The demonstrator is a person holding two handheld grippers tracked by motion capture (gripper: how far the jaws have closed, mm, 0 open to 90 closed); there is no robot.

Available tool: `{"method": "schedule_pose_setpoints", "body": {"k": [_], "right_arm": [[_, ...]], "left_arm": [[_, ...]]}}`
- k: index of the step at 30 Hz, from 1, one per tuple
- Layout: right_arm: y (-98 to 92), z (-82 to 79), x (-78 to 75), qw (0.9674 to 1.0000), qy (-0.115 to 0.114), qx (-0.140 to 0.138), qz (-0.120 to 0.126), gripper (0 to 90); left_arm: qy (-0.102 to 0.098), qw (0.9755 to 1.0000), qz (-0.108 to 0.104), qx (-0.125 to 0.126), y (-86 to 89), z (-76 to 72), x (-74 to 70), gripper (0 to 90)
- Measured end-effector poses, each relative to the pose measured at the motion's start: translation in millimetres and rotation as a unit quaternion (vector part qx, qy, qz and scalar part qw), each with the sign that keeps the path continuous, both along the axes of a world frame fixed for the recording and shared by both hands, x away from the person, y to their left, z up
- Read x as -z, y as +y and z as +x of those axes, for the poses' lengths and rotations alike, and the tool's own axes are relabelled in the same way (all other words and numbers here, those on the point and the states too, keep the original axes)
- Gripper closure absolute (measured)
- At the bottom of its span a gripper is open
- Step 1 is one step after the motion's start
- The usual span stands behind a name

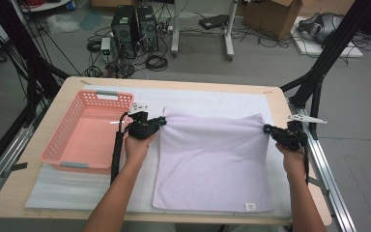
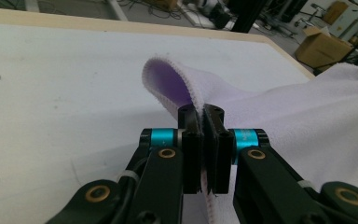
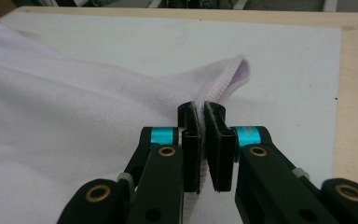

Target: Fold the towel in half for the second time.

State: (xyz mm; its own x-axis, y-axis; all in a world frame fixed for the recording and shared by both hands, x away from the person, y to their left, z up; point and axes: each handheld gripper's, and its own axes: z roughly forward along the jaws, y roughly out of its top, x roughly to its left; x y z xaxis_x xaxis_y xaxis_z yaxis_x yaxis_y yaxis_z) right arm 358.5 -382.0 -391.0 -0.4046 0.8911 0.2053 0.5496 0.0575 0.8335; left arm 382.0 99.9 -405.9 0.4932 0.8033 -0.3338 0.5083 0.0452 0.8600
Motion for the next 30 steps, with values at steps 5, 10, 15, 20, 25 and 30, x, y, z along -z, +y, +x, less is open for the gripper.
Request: {"method": "schedule_pose_setpoints", "body": {"k": [5, 10, 15, 20, 25, 30], "right_arm": [[-0.5, -23.0, -1.7, 0.9999, 0.000, -0.016, -0.001, 85.3], [-3.0, -47.1, 5.2, 0.9996, 0.001, -0.029, 0.003, 85.2], [-2.0, -66.7, 10.3, 0.9991, 0.009, -0.041, -0.006, 85.2], [-0.8, -80.0, 16.0, 0.9986, 0.016, -0.049, -0.011, 85.1], [-0.5, -92.7, 25.9, 0.9984, 0.024, -0.051, -0.007, 85.1], [-0.8, -96.4, 36.1, 0.9979, 0.046, -0.044, -0.009, 66.7]], "left_arm": [[-0.007, 0.9997, 0.008, 0.021, 1.9, -20.6, -5.0, 85.8], [-0.004, 0.9991, 0.010, 0.040, 5.5, -45.3, 2.6, 85.9], [-0.002, 0.9987, 0.011, 0.051, 8.5, -66.4, 11.9, 85.9], [0.008, 0.9983, 0.011, 0.056, 12.8, -80.4, 21.7, 85.9], [0.018, 0.9972, 0.017, 0.071, 15.6, -92.2, 29.9, 85.7], [0.017, 0.9974, 0.018, 0.067, 17.9, -87.2, 31.9, 58.2]]}}
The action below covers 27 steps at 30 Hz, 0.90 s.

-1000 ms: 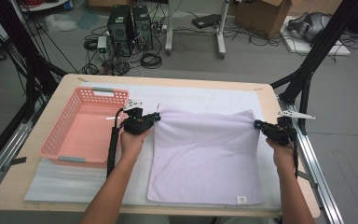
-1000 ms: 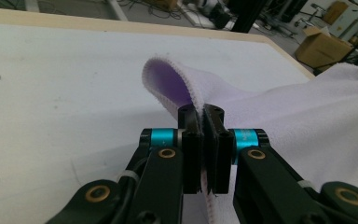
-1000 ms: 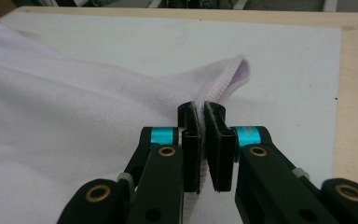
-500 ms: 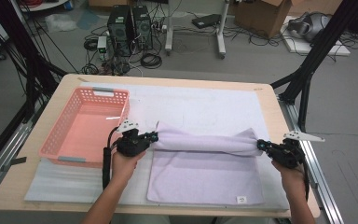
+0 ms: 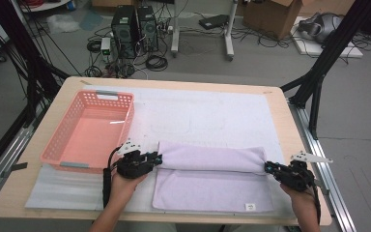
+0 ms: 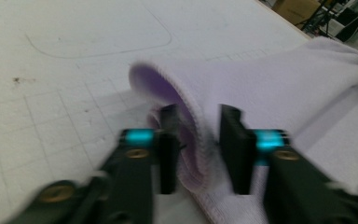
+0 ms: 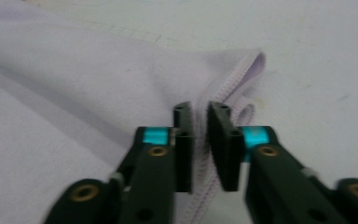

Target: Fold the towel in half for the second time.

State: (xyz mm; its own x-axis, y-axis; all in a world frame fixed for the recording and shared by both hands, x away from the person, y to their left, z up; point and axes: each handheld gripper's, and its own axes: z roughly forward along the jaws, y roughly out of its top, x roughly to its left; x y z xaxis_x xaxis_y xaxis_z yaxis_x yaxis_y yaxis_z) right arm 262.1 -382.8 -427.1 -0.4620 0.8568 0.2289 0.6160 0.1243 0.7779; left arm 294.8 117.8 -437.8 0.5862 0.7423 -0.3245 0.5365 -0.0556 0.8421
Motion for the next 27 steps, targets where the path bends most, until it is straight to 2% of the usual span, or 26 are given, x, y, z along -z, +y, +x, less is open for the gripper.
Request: {"method": "schedule_pose_setpoints", "body": {"k": [2, 4, 5, 9, 11, 12, 14, 15, 16, 17, 18, 19, 22, 25, 27], "right_arm": [[-1.5, 3.1, -5.8, 0.9998, -0.006, 0.015, 0.009, 56.7], [0.4, 11.0, -11.6, 0.9998, -0.005, 0.020, 0.005, 50.2], [2.5, 17.2, -13.8, 0.9998, 0.000, 0.018, -0.003, 48.8], [12.3, 48.6, -17.6, 0.9990, 0.023, 0.025, -0.029, 42.0], [17.8, 64.8, -15.0, 0.9979, 0.041, 0.026, -0.044, 41.8], [19.4, 72.1, -12.1, 0.9974, 0.050, 0.024, -0.046, 42.4], [21.6, 82.9, -5.0, 0.9954, 0.074, 0.021, -0.057, 51.8], [22.3, 86.2, -1.7, 0.9945, 0.083, 0.015, -0.062, 56.5], [22.3, 88.1, 0.4, 0.9940, 0.091, 0.009, -0.061, 66.7], [22.3, 87.6, 0.2, 0.9943, 0.088, 0.002, -0.060, 79.0], [22.4, 84.6, -1.6, 0.9958, 0.071, -0.002, -0.058, 82.4], [22.5, 81.0, -4.2, 0.9968, 0.054, -0.002, -0.058, 83.1], [22.9, 68.0, -12.7, 0.9981, 0.023, 0.000, -0.056, 83.6], [21.1, 50.7, -20.7, 0.9988, -0.017, -0.001, -0.046, 83.5], [19.6, 37.2, -24.2, 0.9987, -0.036, 0.000, -0.037, 83.3]], "left_arm": [[-0.012, 0.9999, -0.001, -0.010, -2.0, 6.1, -4.1, 46.2], [-0.017, 0.9998, 0.011, -0.009, -7.1, 15.8, -7.9, 43.2], [-0.018, 0.9997, 0.009, -0.013, -9.2, 21.1, -8.4, 42.2], [0.010, 0.9995, 0.021, -0.022, -18.5, 43.3, -4.1, 42.3], [0.036, 0.9990, 0.019, -0.021, -20.3, 49.0, 2.2, 46.1], [0.049, 0.9984, 0.025, -0.017, -20.9, 50.5, 5.1, 51.8], [0.062, 0.9976, 0.030, -0.005, -21.9, 51.7, 9.3, 68.2], [0.061, 0.9977, 0.032, -0.003, -22.5, 51.1, 9.5, 73.8], [0.056, 0.9980, 0.031, -0.001, -22.6, 50.2, 8.5, 78.8], [0.052, 0.9983, 0.026, -0.002, -22.6, 49.1, 6.9, 80.7], [0.045, 0.9987, 0.023, -0.003, -22.0, 47.5, 4.9, 81.7], [0.037, 0.9991, 0.018, -0.003, -20.9, 45.3, 2.5, 82.1], [0.011, 0.9999, 0.001, 0.004, -16.2, 36.1, -5.8, 82.2], [-0.012, 0.9997, -0.019, 0.013, -12.0, 21.1, -10.9, 82.2], [-0.024, 0.9992, -0.026, 0.020, -9.8, 9.7, -10.6, 82.1]]}}
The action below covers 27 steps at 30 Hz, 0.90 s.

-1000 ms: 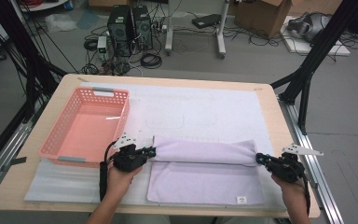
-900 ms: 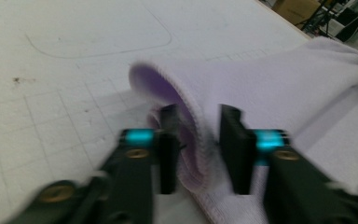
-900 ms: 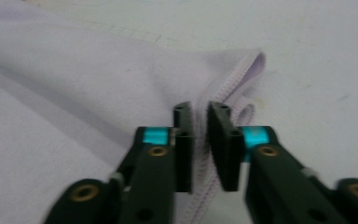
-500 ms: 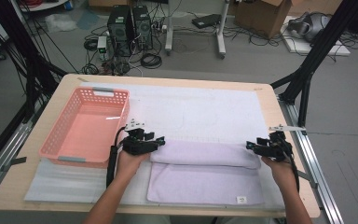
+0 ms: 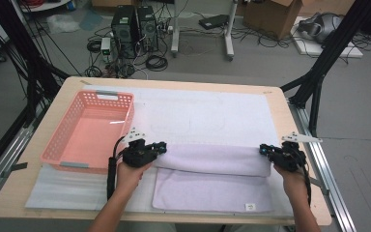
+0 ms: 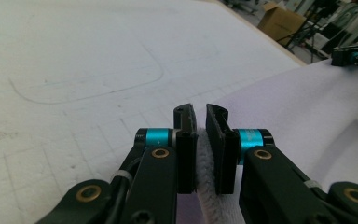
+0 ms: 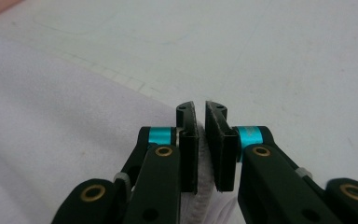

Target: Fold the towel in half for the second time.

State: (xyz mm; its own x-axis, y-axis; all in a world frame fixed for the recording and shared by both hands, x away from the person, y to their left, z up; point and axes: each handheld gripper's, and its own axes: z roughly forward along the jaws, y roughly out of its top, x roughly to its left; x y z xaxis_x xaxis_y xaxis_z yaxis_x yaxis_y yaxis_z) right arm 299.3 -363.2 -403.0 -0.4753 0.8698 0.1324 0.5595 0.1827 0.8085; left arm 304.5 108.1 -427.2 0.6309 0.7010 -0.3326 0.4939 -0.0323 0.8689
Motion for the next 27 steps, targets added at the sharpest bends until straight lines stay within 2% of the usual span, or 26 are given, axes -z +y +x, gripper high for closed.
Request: {"method": "schedule_pose_setpoints", "body": {"k": [3, 8, 14, 16, 17, 18, 20, 23, 25, 27], "right_arm": [[-1.5, -21.5, -2.9, 0.9996, -0.025, -0.005, 0.007, 83.1], [-2.8, -52.0, 0.5, 0.9988, -0.043, -0.008, 0.023, 83.0], [-5.1, -78.0, 4.7, 0.9988, -0.038, -0.010, 0.030, 83.0], [-5.6, -85.8, 6.3, 0.9992, -0.030, -0.008, 0.027, 82.6], [-6.3, -89.4, 6.9, 0.9993, -0.029, -0.009, 0.022, 81.7], [-7.3, -92.3, 7.4, 0.9994, -0.028, -0.011, 0.017, 78.8], [-10.5, -98.4, 6.7, 0.9993, -0.028, 0.002, 0.026, 66.2], [-16.7, -103.9, 2.2, 0.9974, -0.031, 0.022, 0.061, 56.6], [-14.7, -104.0, 3.4, 0.9978, -0.023, 0.018, 0.059, 53.7], [-8.2, -101.3, 9.5, 0.9989, -0.009, 0.018, 0.041, 51.4]], "left_arm": [[-0.004, 1.0000, -0.001, 0.007, 4.0, -13.1, 1.1, 81.9], [-0.008, 0.9998, -0.001, 0.016, 8.1, -33.9, 2.3, 81.1], [-0.003, 0.9996, 0.003, 0.029, 9.8, -58.4, 7.7, 79.0], [-0.002, 0.9996, 0.007, 0.027, 10.2, -66.0, 8.4, 72.4], [0.000, 0.9997, 0.007, 0.024, 10.9, -68.5, 8.1, 65.6], [0.000, 0.9998, 0.006, 0.021, 12.7, -70.5, 7.5, 58.5], [-0.004, 1.0000, 0.006, 0.007, 17.6, -74.4, 6.3, 51.9], [0.007, 1.0000, -0.001, -0.003, 23.2, -78.0, 7.6, 48.7], [0.013, 0.9999, 0.004, -0.004, 22.5, -79.0, 10.2, 48.1], [0.021, 0.9997, 0.009, -0.001, 19.0, -76.8, 13.6, 48.7]]}}
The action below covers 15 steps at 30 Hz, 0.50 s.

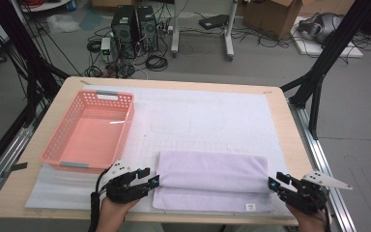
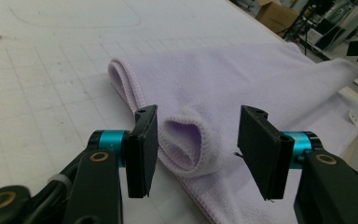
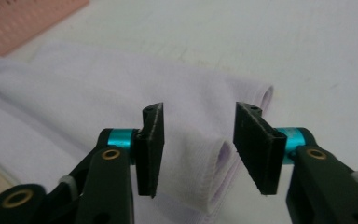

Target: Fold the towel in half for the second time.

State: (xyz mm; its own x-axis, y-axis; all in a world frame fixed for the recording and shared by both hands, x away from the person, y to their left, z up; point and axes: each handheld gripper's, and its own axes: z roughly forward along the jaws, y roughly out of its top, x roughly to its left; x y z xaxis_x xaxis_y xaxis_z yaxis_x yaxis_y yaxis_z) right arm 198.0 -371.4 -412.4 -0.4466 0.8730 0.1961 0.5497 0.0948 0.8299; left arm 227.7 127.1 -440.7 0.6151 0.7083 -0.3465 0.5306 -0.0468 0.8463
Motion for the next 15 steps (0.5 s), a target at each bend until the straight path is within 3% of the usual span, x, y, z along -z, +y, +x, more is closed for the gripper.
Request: {"method": "schedule_pose_setpoints", "body": {"k": [2, 5, 7, 11, 14, 15], "right_arm": [[6.4, 4.4, 6.7, 0.9996, 0.013, -0.002, -0.026, 54.0], [7.5, 6.4, 11.5, 0.9991, 0.026, -0.007, -0.032, 76.7], [4.6, 2.7, 11.8, 0.9989, 0.024, -0.013, -0.038, 83.1], [-3.2, -13.1, 6.5, 0.9991, 0.008, -0.031, -0.028, 83.5], [-7.7, -21.6, 6.2, 0.9984, 0.014, -0.050, -0.023, 82.3], [-8.6, -24.1, 7.0, 0.9980, 0.022, -0.055, -0.023, 79.9]], "left_arm": [[0.014, 0.9999, 0.009, 0.001, -4.3, 2.4, 3.7, 56.1], [0.008, 0.9995, 0.031, 0.004, -10.0, -0.5, 7.2, 81.0], [0.002, 0.9996, 0.025, 0.010, -9.9, -4.9, 5.6, 84.0], [-0.004, 0.9997, 0.017, 0.019, -5.5, -19.2, 1.1, 84.5], [-0.006, 0.9993, 0.018, 0.034, -3.0, -29.4, 1.0, 82.4], [-0.004, 0.9992, 0.018, 0.036, -2.1, -31.5, 1.1, 77.8]]}}
